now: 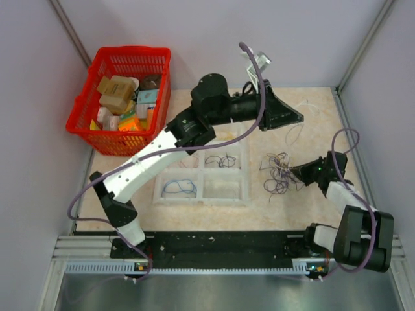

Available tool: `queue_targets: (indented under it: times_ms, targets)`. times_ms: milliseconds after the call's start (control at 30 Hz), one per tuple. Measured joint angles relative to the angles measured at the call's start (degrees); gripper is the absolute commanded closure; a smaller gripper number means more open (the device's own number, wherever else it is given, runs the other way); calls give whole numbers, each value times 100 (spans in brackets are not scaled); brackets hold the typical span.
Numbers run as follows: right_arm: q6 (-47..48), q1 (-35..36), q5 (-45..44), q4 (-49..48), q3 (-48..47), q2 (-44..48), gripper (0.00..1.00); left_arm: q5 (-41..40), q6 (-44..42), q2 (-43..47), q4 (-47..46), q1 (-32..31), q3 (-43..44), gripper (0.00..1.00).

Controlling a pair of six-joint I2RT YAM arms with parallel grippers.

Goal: Untangle the cables

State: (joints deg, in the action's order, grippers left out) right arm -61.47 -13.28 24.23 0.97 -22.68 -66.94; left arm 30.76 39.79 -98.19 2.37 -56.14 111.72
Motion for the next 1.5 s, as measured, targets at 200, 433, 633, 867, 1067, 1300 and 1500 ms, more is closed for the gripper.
queue_targets:
  times_ms: [200, 433, 633, 867, 1067, 1300, 1500]
  targets:
    - [334, -39, -691, 588, -579, -245, 100, -378, -1049, 595, 1082, -131, 1062, 100]
    - [1001, -68, -1563, 1325, -1423, -485, 91, -675, -1707, 1633, 1377, -166, 1716, 100]
    - [1895, -20, -1661, 1840, -2188, -496, 51, -769, -1797, 2004, 1185, -166, 1703, 100]
    - [2656, 1580, -1436, 2540, -2441, 24, 43, -1093, -2065, 1639, 1497, -166, 1357, 100]
    - [2492, 3067, -905, 2551, -1823, 527, 91, -1600, -2426, 1781, 1993, -166, 459, 100]
    - [2186, 3112, -306, 2033, -1080, 566, 100, -1980, -2588, 2385, 2188, -166, -125, 100]
    - [2127, 3112, 267, 1349, -839, 76, 100, -2120, -2627, 2732, 2138, -166, -240, 100]
